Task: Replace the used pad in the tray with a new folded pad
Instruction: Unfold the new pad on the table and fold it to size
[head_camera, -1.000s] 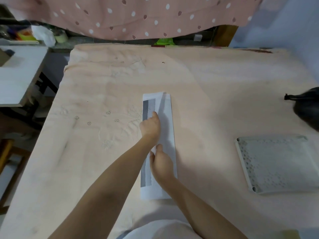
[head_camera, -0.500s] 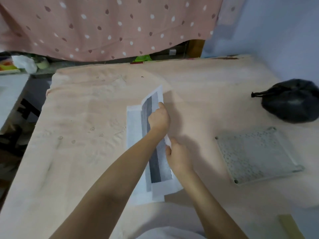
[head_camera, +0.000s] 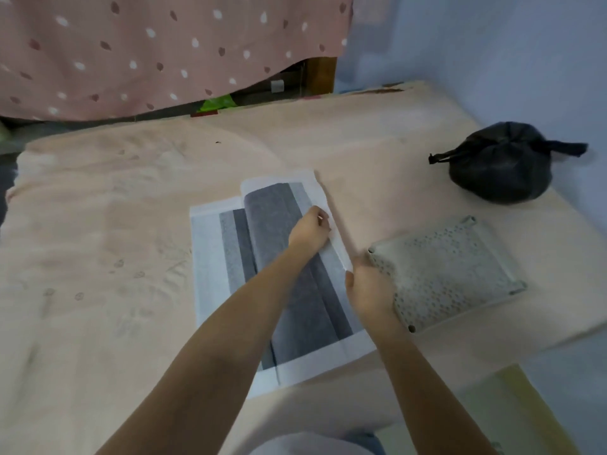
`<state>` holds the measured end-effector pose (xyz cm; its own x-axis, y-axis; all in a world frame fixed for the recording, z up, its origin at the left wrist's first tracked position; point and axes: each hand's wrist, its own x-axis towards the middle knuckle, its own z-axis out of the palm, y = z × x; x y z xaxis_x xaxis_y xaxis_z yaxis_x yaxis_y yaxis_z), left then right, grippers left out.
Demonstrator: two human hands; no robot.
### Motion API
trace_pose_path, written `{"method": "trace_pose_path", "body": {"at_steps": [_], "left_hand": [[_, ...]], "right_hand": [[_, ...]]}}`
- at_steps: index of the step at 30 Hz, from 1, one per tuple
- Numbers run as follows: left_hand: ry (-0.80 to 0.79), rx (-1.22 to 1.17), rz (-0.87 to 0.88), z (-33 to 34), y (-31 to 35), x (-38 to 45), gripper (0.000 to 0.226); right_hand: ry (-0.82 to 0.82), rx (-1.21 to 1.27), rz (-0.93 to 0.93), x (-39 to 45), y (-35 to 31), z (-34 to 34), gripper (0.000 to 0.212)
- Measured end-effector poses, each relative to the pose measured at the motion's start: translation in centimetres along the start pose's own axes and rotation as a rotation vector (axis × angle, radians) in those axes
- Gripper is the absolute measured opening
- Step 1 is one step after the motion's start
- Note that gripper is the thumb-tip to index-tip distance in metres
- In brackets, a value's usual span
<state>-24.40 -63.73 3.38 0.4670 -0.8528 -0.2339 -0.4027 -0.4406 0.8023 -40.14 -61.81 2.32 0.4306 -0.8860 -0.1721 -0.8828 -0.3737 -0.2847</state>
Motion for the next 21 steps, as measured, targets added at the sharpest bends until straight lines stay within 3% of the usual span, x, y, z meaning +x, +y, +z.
{"method": "trace_pose_path", "body": {"at_steps": [5, 8, 11, 13, 15, 17, 21], "left_hand": [[0.165, 0.561, 0.257, 0.4, -5.3, -1.3, 0.037], [0.089, 0.75, 0.211, 0.7, -8.2, -2.0, 0.053], [-0.008, 0.86, 0.11, 1.5, -10.1, -2.2, 0.06], [-0.058, 0.895, 0.087, 1.9, -11.1, -2.1, 0.062], [-0.065, 0.917, 0.092, 2.4, -11.9, -2.0, 0.062], [-0.035, 0.924, 0.107, 2.7, -12.6, -2.0, 0.062], [0.021, 0.909, 0.137, 3.0, -13.4, -2.1, 0.06]], "right_hand": [[0.017, -0.141, 0.072, 1.1, 2.4, 2.1, 0.027], [0.0, -0.116, 0.201, 0.9, 2.7, 2.8, 0.028], [0.096, -0.172, 0.247, 0.1, 1.7, 3.9, 0.033], [0.164, -0.159, 0.103, -0.2, 0.8, 4.8, 0.041], [0.193, -0.106, -0.154, -0.1, 0.1, 6.3, 0.049], [0.109, -0.133, -0.344, 0.3, -0.5, 7.6, 0.055], [-0.05, -0.209, -0.458, 1.7, -0.1, 9.6, 0.055]]}}
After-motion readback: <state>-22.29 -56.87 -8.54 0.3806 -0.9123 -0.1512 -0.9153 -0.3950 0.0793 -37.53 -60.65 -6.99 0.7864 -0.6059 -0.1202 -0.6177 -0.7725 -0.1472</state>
